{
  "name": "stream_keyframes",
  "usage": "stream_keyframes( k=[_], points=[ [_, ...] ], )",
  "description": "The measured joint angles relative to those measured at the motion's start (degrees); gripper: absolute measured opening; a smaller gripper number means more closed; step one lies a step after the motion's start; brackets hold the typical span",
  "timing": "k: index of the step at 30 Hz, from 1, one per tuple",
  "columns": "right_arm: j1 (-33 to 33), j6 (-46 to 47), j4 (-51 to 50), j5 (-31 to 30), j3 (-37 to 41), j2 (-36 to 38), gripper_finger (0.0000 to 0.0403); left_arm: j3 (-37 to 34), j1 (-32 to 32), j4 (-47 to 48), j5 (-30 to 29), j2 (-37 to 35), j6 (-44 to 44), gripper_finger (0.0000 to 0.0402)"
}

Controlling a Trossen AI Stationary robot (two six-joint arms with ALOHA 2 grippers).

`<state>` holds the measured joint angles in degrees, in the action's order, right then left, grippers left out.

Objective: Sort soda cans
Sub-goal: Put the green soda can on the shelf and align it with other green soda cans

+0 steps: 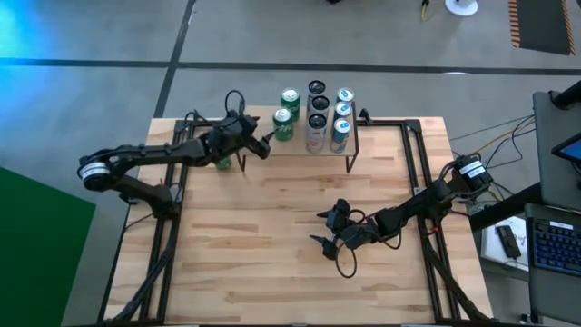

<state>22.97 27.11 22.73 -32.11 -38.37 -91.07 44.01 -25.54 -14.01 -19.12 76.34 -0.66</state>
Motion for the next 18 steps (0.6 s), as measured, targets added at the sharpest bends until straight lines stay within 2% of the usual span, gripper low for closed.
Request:
stream_keyframes(
  k=[6, 18],
  points=[
    [-0.01, -0.09, 0.05, 0.47, 0.00, 0.00, 0.0345, -0.70, -0.09, -2.29, -5.92, 3.50, -0.45, 0.0315],
    [-0.12, -1.15, 0.07, 0.56, 0.02, 0.72, 0.0345, -0.54, -0.12, -10.53, -5.06, 9.67, -2.04, 0.0295]
  ],
)
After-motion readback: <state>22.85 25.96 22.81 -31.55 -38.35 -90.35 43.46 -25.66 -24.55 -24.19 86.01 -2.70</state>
